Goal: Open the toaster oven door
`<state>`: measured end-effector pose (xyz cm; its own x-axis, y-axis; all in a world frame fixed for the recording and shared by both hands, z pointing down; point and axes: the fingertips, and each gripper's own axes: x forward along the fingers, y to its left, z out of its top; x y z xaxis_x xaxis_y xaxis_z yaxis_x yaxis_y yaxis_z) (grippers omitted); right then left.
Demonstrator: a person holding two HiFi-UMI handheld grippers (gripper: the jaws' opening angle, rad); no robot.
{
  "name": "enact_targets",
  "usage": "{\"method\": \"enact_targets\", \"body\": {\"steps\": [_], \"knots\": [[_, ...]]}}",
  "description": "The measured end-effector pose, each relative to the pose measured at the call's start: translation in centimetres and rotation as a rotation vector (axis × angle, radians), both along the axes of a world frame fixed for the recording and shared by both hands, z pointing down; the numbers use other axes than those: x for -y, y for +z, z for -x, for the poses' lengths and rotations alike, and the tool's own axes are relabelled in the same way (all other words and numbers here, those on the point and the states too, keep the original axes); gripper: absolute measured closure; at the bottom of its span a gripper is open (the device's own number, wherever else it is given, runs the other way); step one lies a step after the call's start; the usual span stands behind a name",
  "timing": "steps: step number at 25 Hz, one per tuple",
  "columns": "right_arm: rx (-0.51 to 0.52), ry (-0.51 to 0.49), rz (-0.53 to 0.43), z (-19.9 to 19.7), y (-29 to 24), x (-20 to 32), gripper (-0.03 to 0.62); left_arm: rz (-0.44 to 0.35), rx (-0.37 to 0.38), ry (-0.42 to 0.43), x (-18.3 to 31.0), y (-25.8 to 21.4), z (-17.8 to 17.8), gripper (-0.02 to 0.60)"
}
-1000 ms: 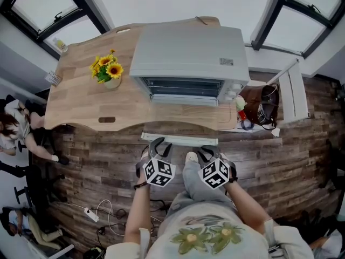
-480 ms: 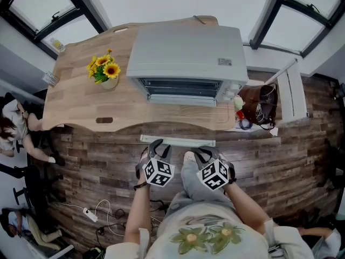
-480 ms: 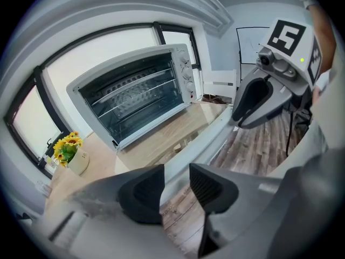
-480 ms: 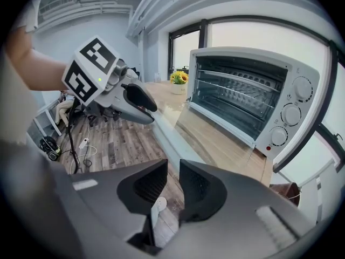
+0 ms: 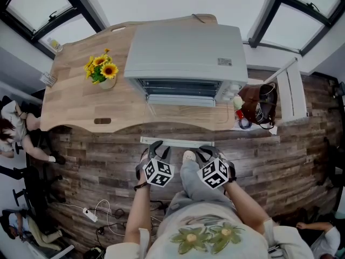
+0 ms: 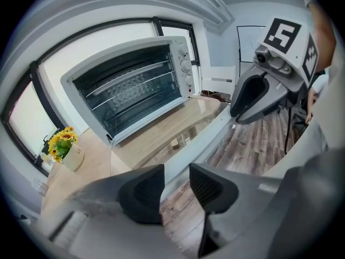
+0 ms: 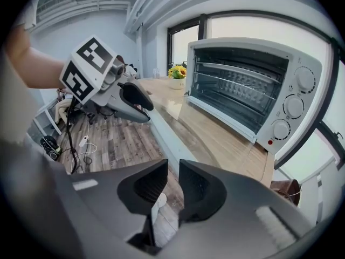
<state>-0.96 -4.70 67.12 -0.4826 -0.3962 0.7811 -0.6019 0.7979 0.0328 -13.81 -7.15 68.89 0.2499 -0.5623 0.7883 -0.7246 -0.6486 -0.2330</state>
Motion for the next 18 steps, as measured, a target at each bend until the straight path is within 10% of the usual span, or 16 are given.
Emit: {"method": "enact_targets", "body": {"steps": [18], "knots": [[-0.040, 0.016, 0.042, -1.0, 2.1, 1.0, 0.528, 0.066, 0.021, 0.009, -0.1, 3.4, -0.1, 0.428]]}}
